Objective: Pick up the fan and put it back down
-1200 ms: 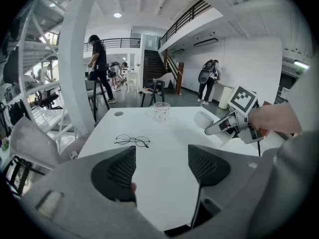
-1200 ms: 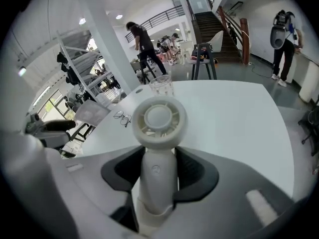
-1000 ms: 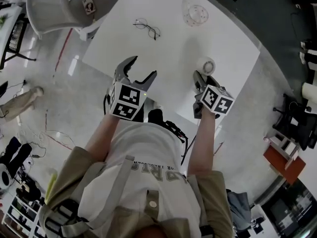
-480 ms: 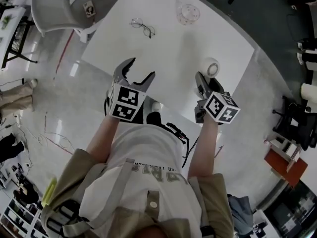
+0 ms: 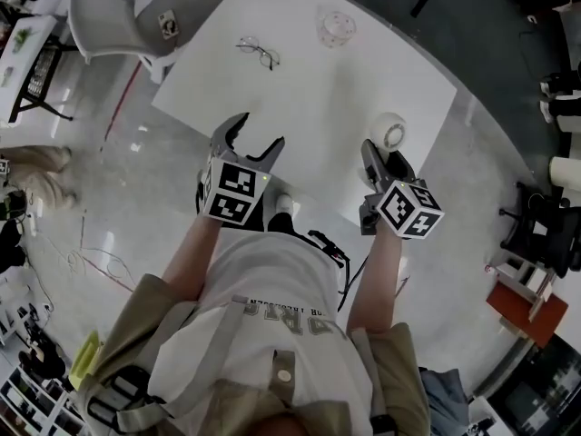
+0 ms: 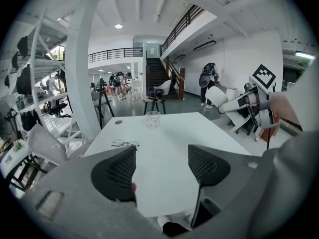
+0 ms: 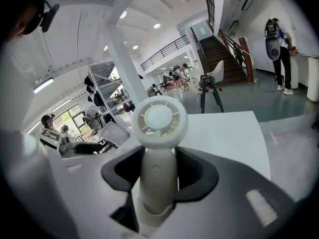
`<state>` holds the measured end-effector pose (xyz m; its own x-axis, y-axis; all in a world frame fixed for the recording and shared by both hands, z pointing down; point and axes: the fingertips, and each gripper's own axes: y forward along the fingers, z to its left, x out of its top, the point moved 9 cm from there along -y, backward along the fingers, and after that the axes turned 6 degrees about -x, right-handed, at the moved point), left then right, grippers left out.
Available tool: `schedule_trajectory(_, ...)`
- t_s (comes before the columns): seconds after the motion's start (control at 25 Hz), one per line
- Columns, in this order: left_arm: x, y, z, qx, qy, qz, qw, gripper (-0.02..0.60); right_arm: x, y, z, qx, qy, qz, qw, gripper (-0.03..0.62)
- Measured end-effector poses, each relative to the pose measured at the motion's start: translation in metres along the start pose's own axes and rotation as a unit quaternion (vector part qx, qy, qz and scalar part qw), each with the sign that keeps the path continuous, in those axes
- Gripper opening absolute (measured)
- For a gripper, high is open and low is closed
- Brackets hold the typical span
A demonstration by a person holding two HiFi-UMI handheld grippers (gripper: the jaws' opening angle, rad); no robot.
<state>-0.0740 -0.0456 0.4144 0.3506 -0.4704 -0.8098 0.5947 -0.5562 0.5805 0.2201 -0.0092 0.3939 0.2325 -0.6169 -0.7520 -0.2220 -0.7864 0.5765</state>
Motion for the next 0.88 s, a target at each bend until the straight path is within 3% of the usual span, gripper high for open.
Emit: schedule_trajectory(0.88, -0.008, -0.034, -0.059, 0.042, -0.004, -0.028, 0.9987, 0.339, 0.024, -0.115, 0.011, 0.062, -0.048, -0.1, 0.992, 0.184)
